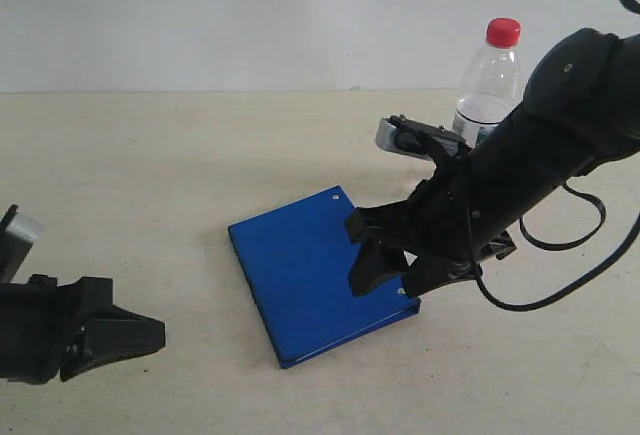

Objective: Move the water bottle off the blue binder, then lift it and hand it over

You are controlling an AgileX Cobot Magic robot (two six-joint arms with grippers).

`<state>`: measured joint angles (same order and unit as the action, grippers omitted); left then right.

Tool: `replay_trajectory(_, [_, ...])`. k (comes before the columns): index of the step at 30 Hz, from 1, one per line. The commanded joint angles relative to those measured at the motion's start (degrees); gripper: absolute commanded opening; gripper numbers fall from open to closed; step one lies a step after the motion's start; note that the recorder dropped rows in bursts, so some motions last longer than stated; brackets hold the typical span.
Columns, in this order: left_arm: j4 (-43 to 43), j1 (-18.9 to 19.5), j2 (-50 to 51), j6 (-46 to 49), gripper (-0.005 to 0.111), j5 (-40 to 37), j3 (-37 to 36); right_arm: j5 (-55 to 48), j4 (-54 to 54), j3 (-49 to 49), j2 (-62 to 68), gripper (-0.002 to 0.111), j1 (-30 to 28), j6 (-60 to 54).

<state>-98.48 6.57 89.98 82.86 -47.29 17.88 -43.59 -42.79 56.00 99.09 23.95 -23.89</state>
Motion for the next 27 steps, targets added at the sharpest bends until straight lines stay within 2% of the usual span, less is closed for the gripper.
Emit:
replay_trajectory(1, [-1.47,-0.65,4.57,3.99,0.005,-3.18,3.48,-0.75,-0.58,0.09,-3.68,0.057,0.00,-1.93])
replay_trajectory(3, [-1.47,-1.19,4.83,5.73,0.005,-2.22,5.40,-0.98,-0.58,0.09,-5.04,0.055,0.00,-1.93])
replay_trajectory(6, [-1.47,-2.88,4.70,6.91,0.005,0.34,8.92,-0.17,-0.42,0.09,-5.90,0.042,0.00,-1.68])
replay_trajectory(11, [-1.47,-3.98,4.70,6.67,0.005,1.99,12.86,0.70,-0.42,0.09,-5.84,0.000,0.00,-1.68])
replay_trajectory(12, [-1.47,-3.98,4.70,6.67,0.005,2.62,13.40,1.21,-0.42,0.09,-5.84,0.001,0.00,-1.68])
replay_trajectory(14, [-1.47,-3.98,4.70,6.67,0.005,2.99,14.11,1.72,-0.32,0.09,-5.84,0.014,0.00,-3.27])
replay_trajectory(15, [-1.47,-3.98,4.70,6.67,0.009,2.84,14.16,1.72,-0.32,0.09,-5.84,0.029,0.00,-4.00])
replay_trajectory(18, [-1.47,-3.98,4.70,6.67,0.032,1.85,14.16,3.33,-0.21,0.09,-5.84,0.064,0.00,-4.10])
replay_trajectory(19, [-1.47,-3.98,4.70,6.67,0.042,1.38,14.16,4.28,-0.10,0.09,-5.84,0.070,0.00,-3.74])
replay_trajectory(21, [-1.47,-3.98,4.70,3.78,0.062,0.99,14.16,6.90,-0.10,0.09,-5.84,0.067,0.00,-2.71])
replay_trajectory(22, [-1.47,-3.98,4.70,1.92,0.066,0.99,14.16,8.15,-0.10,0.09,-5.84,0.064,0.00,-1.92])
replay_trajectory(24, [-1.47,-3.98,4.81,1.04,0.066,0.64,14.16,10.95,-0.10,0.09,-4.63,0.056,0.00,1.13])
replay_trajectory(27, [-1.47,-4.92,7.28,1.04,0.065,0.73,14.16,10.72,-0.10,0.09,0.34,0.055,0.00,1.12])
